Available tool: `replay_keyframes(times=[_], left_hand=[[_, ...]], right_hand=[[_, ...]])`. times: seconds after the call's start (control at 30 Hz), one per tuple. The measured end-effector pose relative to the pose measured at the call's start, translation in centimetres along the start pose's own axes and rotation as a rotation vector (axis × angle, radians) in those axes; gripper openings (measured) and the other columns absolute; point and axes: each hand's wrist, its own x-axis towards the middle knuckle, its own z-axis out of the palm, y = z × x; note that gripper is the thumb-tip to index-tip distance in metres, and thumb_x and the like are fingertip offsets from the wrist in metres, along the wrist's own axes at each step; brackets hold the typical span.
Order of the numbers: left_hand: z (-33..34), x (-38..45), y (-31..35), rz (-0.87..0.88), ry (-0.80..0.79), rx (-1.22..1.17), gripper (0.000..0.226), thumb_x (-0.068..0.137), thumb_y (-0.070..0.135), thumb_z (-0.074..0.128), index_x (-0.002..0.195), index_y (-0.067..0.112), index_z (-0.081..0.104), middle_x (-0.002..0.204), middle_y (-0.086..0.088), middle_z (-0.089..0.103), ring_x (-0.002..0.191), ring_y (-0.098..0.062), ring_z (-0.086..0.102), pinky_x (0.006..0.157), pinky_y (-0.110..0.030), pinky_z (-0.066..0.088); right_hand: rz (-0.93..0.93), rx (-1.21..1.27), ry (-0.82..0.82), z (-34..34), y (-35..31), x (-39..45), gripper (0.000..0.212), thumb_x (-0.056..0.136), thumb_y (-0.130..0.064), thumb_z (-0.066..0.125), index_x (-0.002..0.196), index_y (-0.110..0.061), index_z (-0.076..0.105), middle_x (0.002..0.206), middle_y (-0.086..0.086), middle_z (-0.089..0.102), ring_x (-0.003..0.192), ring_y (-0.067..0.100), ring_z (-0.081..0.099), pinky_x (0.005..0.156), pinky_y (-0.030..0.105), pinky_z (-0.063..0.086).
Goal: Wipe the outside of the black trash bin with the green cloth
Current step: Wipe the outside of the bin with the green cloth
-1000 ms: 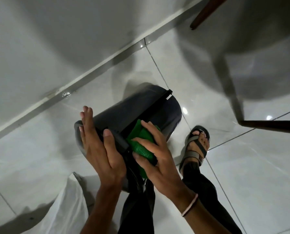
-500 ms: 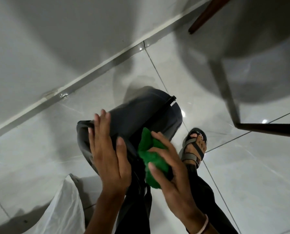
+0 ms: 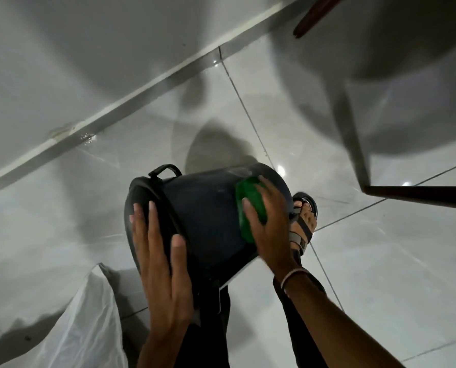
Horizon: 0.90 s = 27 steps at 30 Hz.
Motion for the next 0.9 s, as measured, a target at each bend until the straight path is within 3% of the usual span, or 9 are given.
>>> replay_keyframes(times=[0.1,0.17,0.27,0.47,0.57,0.63,0.7,0.8,0.9], left_hand=[[-0.1,1.7,0.3,-0.072,0.042,0.021,0.064,0.109,0.042,0.034,0.167,0.017,0.039,0.173,-0.009,0.032,0.162,-0.021,0.033,0.137,-0.040,0.026],[0.2,3.1,0.7,-0.086,0.046,0.072,0.062,0.107,0.040,0.036,0.165,0.017,0.046,0.165,-0.010,0.036,0.146,-0.006,0.042,0.126,-0.009,0.027],[0.6,5.7,1.4,-0.089,0.006,0.121,0.063,0.106,0.047,0.034,0.164,0.025,0.048,0.163,-0.008,0.035,0.126,0.012,0.037,0.103,0.014,0.019],[0.5,4.4,0.8,-0.040,-0.045,0.151,0.061,0.110,0.045,0.026,0.169,0.033,0.037,0.182,0.000,0.021,0.171,-0.014,0.013,0.139,-0.051,0.018],[-0.8,3.2,-1.3,-0.037,-0.061,0.102,0.059,0.111,0.040,0.028,0.170,0.032,0.033,0.183,0.006,0.016,0.171,-0.006,0.005,0.141,-0.049,0.012],[-1.5,2.4,-2.2,0.000,-0.106,0.101,0.057,0.111,0.040,0.028,0.168,0.036,0.031,0.184,0.005,0.014,0.171,-0.006,0.004,0.141,-0.051,0.012],[-1.5,1.8,-2.3,0.038,-0.150,0.113,0.054,0.108,0.046,0.026,0.162,0.046,0.027,0.184,0.003,0.012,0.172,-0.011,0.004,0.140,-0.056,0.013],[-1.0,2.2,-1.8,0.056,-0.154,0.141,0.051,0.106,0.050,0.026,0.157,0.058,0.026,0.184,0.003,0.014,0.172,-0.014,0.005,0.138,-0.060,0.017],[-0.9,2.9,-1.9,0.122,-0.186,0.148,0.051,0.109,0.049,0.027,0.157,0.067,0.027,0.184,0.006,0.013,0.172,-0.010,0.005,0.136,-0.064,0.019]], right_hand=[[0.299,-0.039,0.188,-1.1,1.9,2.3,0.037,0.107,-0.037,0.056,0.138,-0.016,0.061,0.138,0.007,0.067,0.131,0.026,0.060,0.115,0.019,0.038],[0.311,-0.014,0.185,-1.8,1.8,2.3,0.033,0.107,-0.034,0.058,0.135,-0.017,0.062,0.131,0.004,0.068,0.125,0.021,0.061,0.103,-0.005,0.031],[0.102,0.242,-0.040,-1.6,-1.1,-0.4,0.032,0.104,-0.031,0.063,0.135,-0.027,0.064,0.151,0.000,0.056,0.145,0.018,0.050,0.124,0.032,0.041],[-0.316,0.076,-0.072,1.3,-3.6,-5.4,0.039,0.108,-0.047,0.047,0.130,-0.023,0.068,0.161,-0.001,0.049,0.155,0.017,0.040,0.128,0.046,0.033],[0.007,-0.029,0.043,0.8,-0.5,-2.3,0.035,0.104,-0.031,0.058,0.129,-0.010,0.071,0.144,0.010,0.064,0.136,0.019,0.055,0.118,0.037,0.047],[0.310,-0.042,0.131,-0.6,1.2,1.4,0.030,0.105,-0.031,0.061,0.127,-0.014,0.071,0.121,0.004,0.071,0.117,0.020,0.066,0.089,0.003,0.047],[0.487,-0.104,0.125,-1.8,2.6,4.7,0.033,0.106,-0.040,0.058,0.126,-0.019,0.073,0.104,-0.001,0.068,0.102,0.025,0.068,0.062,0.005,0.044],[0.335,-0.035,-0.054,-1.3,-0.4,5.5,0.033,0.105,-0.037,0.062,0.130,-0.017,0.071,0.121,0.003,0.075,0.116,0.025,0.070,0.096,0.039,0.060],[-0.094,0.043,-0.102,1.5,-4.9,-0.8,0.034,0.102,-0.042,0.063,0.130,-0.024,0.069,0.135,-0.012,0.066,0.128,0.010,0.061,0.115,0.037,0.050]])
